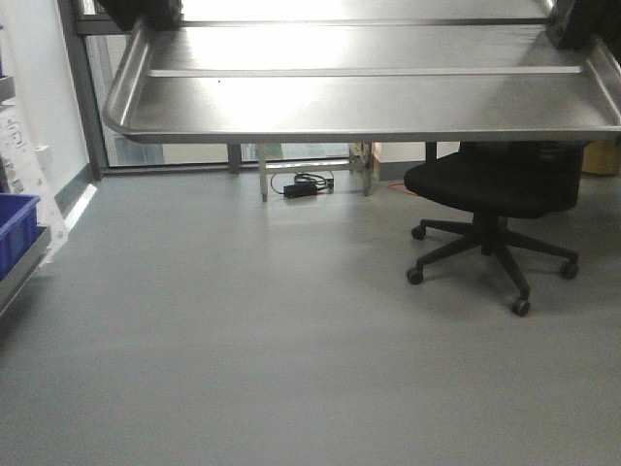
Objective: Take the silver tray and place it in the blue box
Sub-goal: 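Hold the tray with both grippers while the base drives to the blue bin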
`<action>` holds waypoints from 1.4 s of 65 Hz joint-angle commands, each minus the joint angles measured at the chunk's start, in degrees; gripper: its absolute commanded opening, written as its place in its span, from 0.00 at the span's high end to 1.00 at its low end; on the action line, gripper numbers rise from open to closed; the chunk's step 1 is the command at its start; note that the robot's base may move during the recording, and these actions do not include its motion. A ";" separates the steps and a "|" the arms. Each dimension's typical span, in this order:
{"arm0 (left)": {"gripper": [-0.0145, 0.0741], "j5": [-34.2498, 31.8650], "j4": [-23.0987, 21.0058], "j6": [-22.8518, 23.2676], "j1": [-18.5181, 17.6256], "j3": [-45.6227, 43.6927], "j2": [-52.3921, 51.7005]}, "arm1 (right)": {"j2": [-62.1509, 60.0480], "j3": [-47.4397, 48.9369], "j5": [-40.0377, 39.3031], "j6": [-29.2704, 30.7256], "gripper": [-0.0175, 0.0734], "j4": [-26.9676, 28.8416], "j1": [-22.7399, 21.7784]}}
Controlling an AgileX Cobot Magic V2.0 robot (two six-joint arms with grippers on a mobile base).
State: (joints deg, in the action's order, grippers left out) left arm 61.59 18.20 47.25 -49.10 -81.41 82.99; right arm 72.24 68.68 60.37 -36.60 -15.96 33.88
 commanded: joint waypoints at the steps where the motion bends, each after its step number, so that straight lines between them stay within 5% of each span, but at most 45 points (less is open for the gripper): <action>1: 0.95 0.36 3.39 -0.33 0.00 -1.90 -2.11 | -1.56 1.95 -0.10 0.59 0.74 -4.21 -0.43; 91: 0.95 0.25 3.55 -0.33 0.00 -1.90 0.20 | -1.56 1.95 0.44 0.59 0.74 -4.21 -0.43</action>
State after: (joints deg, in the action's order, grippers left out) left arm 61.47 18.16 47.25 -49.10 -81.41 84.94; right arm 72.24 68.68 61.30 -36.60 -16.05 33.88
